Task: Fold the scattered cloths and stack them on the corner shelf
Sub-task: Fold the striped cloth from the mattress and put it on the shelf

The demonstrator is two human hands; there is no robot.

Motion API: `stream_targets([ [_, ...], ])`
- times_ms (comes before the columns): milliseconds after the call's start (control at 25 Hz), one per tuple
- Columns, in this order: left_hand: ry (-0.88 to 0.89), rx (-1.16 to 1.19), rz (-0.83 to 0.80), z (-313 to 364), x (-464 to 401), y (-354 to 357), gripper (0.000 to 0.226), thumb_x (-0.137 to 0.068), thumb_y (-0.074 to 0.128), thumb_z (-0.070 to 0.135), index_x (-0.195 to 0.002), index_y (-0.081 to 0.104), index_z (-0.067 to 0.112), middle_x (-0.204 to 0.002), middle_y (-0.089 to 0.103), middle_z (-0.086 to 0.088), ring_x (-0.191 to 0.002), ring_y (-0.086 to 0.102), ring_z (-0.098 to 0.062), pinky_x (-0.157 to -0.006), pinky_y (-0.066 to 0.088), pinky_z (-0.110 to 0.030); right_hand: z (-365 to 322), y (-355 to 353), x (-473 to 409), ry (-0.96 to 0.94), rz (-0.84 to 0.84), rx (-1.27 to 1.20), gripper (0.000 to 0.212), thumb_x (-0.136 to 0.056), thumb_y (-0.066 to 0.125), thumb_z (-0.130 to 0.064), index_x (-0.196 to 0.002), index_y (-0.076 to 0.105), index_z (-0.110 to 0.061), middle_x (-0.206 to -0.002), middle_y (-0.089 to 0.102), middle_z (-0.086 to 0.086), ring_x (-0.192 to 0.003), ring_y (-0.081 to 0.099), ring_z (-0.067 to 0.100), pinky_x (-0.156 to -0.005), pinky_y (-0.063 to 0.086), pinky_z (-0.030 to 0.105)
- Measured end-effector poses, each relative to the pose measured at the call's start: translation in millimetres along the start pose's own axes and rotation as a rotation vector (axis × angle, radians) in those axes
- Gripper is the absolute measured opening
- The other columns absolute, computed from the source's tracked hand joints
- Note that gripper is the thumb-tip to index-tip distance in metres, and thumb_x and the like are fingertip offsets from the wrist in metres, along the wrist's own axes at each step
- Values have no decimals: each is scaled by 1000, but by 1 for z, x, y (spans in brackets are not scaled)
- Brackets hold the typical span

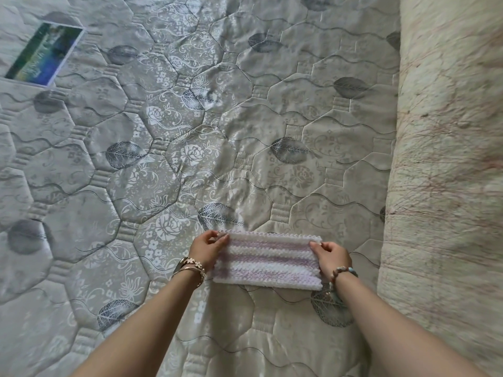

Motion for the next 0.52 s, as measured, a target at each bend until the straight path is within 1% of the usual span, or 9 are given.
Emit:
stream_targets([
  [80,30,-32,22,-1,-1,2,20,-87,70,22,-73,56,18,-72,59,0,-54,46,-13,-43,35,-21,0,1,-2,12,13,21,30,-88,65,-38,-83,66,-9,-77,65,9,-79,62,30,-77,53,40],
  [200,60,-64,51,-5,-2,4,19,-86,71,21,-74,56,17,-78,63,-5,-62,51,-15,-51,39,-24,1,2,-2,26,22,40,29,-88,65,-39,-85,66,-10,-85,68,11,-84,64,31,-75,51,36],
  [360,62,-96,88,-7,-4,5,16,-85,72,23,-80,60,14,-84,67,-9,-70,56,-19,-60,41,-26,-1,2,0,37,23,41,30,-87,66,-38,-81,65,-9,-82,67,12,-80,61,29,-68,43,30],
  [440,69,-114,110,-7,-4,6,16,-85,72,22,-78,59,14,-84,67,-9,-70,56,-19,-60,40,-26,-1,2,-1,44,24,39,32,-86,67,-39,-80,66,-7,-79,67,13,-79,62,30,-68,46,32],
  [520,70,-137,132,-7,-3,7,15,-85,71,23,-79,61,13,-85,68,-9,-74,59,-21,-64,42,-26,0,3,-1,50,29,33,36,-85,68,-40,-80,67,-5,-78,68,14,-79,63,31,-71,49,35],
])
Point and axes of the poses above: each hand's wrist, its own x-axis away from the middle knuckle, its own y-axis out of the palm, z = x × y, the point moved 2 cm from there along -x, towards the middle knuckle
